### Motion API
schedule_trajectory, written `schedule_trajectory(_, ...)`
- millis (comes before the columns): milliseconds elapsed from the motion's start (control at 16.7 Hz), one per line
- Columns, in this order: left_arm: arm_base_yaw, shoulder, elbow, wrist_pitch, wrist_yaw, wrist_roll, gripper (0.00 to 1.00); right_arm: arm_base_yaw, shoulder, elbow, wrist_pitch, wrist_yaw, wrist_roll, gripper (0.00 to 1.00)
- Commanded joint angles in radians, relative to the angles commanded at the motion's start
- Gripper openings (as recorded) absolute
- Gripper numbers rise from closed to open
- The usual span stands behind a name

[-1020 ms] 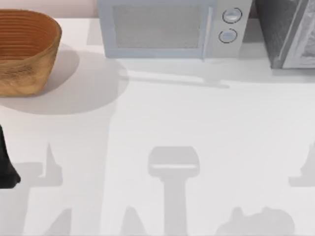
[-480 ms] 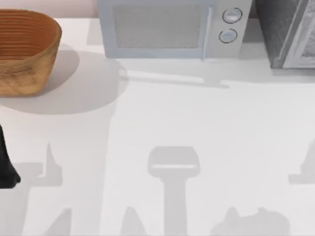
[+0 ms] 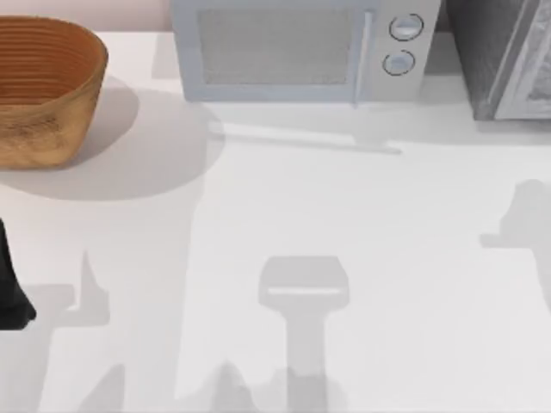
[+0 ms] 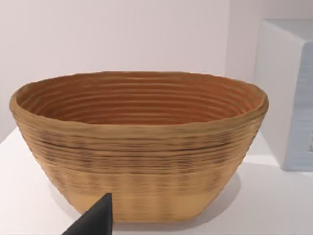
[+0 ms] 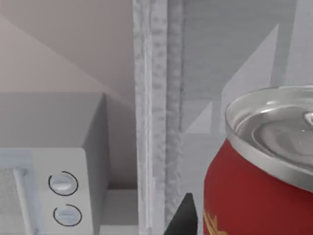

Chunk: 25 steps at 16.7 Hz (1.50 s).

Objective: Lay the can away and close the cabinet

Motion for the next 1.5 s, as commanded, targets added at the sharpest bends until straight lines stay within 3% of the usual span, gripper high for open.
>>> schedule_trajectory(420, 0.0, 0.0, 0.0, 0.0, 0.0, 0.0, 1.0, 0.063, 0.478, 0.678, -0.144, 0.065, 0.004, 0.0)
schedule_trajectory(660, 0.0, 0.0, 0.0, 0.0, 0.0, 0.0, 1.0, 0.091, 0.692, 0.957, -0.211, 0.096, 0.006, 0.0)
schedule_trajectory(1500, 0.0, 0.0, 0.0, 0.0, 0.0, 0.0, 1.0, 0.092, 0.908, 1.202, -0.29, 0.106, 0.012, 0.0)
